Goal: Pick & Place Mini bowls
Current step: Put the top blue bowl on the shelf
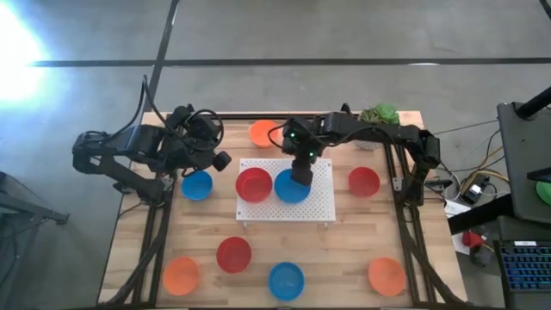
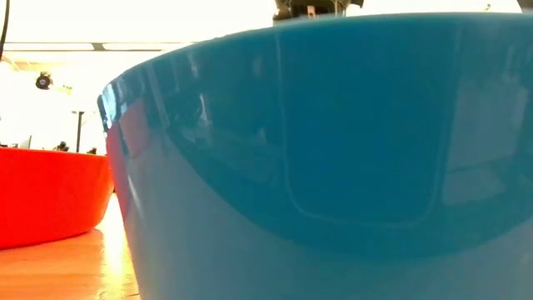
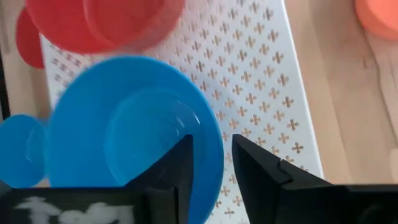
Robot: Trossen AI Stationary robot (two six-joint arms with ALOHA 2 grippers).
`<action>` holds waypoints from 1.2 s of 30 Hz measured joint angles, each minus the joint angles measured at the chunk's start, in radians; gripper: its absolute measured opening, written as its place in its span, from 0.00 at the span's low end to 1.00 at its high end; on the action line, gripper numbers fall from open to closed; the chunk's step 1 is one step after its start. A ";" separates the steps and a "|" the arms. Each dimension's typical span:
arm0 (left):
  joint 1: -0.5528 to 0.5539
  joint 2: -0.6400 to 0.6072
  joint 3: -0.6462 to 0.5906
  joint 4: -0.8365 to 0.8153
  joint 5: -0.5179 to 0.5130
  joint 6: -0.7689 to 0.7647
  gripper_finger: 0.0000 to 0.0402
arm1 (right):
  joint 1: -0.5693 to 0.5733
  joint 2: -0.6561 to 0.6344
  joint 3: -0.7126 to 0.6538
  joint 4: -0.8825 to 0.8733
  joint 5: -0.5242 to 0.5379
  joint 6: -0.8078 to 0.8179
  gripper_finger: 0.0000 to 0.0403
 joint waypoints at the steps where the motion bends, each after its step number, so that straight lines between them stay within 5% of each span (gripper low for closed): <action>1: 0.000 0.000 0.000 0.000 0.005 0.000 0.00 | 0.000 0.000 0.009 0.001 0.000 -0.001 0.28; 11: 0.000 0.000 0.000 0.000 0.023 0.000 0.00 | -0.001 -0.011 0.122 -0.156 0.000 -0.090 0.31; 20: 0.000 0.000 0.000 0.001 0.023 0.006 0.00 | 0.012 -0.012 0.238 -0.429 0.003 -0.140 0.23; 36: 0.000 0.000 0.000 0.001 0.029 0.008 0.00 | 0.078 -0.012 0.135 -0.504 0.000 -0.126 0.06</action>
